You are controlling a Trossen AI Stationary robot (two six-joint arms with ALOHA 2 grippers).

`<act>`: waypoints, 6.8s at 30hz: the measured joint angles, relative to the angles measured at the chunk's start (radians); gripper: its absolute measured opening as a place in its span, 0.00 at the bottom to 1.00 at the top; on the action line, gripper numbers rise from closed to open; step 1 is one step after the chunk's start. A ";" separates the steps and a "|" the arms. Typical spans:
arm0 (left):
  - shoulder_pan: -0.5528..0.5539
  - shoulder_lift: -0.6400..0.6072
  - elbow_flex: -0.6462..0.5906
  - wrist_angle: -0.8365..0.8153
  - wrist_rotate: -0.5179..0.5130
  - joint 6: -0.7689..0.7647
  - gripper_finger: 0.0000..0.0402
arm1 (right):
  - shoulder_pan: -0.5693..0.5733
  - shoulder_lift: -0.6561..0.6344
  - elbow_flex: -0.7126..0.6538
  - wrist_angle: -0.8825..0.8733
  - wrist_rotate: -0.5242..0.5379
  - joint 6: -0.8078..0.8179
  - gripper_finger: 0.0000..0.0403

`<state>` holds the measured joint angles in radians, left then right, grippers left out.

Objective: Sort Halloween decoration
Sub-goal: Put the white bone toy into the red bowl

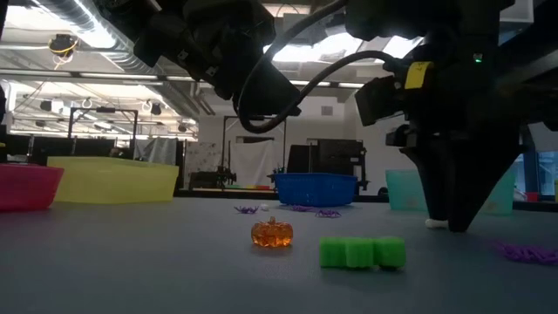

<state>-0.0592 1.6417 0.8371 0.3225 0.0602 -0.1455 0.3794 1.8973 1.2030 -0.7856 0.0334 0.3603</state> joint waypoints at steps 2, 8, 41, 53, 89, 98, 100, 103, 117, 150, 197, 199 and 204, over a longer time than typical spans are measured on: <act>0.000 0.000 0.000 0.000 0.000 0.000 0.40 | 0.000 0.000 0.000 0.000 0.000 0.000 0.31; 0.000 0.000 0.000 0.000 0.000 0.000 0.40 | 0.000 0.000 0.000 0.000 -0.001 0.000 0.23; 0.000 0.000 0.000 0.010 0.000 0.002 0.40 | 0.000 -0.002 0.029 -0.001 0.000 -0.015 0.04; 0.000 -0.054 0.001 -0.038 0.004 0.086 0.40 | -0.016 -0.002 0.136 0.049 0.064 -0.130 0.04; -0.259 -0.378 0.002 -0.597 -0.280 0.271 0.40 | -0.211 -0.002 0.159 0.770 -0.176 -0.117 0.04; -0.259 -0.378 0.001 -0.591 -0.249 0.260 0.39 | -0.211 -0.002 0.159 0.796 -0.157 -0.118 0.04; -0.259 -0.378 0.001 -0.591 -0.249 0.261 0.37 | -0.211 -0.002 0.159 0.795 -0.149 -0.118 0.04; -0.259 -0.378 0.001 -0.591 -0.249 0.261 0.34 | -0.211 -0.002 0.159 0.796 -0.134 -0.118 0.04; -0.259 -0.378 0.001 -0.589 -0.248 0.261 0.28 | -0.210 -0.002 0.159 0.838 -0.127 -0.124 0.04; -0.257 -0.377 0.000 -0.570 -0.227 0.254 0.26 | -0.210 -0.002 0.159 0.799 -0.115 -0.133 0.04; -0.258 -0.377 0.000 -0.577 -0.256 0.254 0.04 | -0.210 -0.002 0.158 0.797 -0.116 -0.134 0.04; -0.258 -0.377 0.000 -0.577 -0.256 0.254 0.03 | -0.210 -0.002 0.158 0.796 -0.116 -0.134 0.04; -0.258 -0.377 0.000 -0.577 -0.257 0.254 0.01 | -0.210 -0.002 0.158 0.797 -0.116 -0.134 0.04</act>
<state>-0.3168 1.2648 0.8371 -0.2543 -0.1967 0.1089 0.1696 1.8954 1.3613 0.0113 -0.0826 0.2268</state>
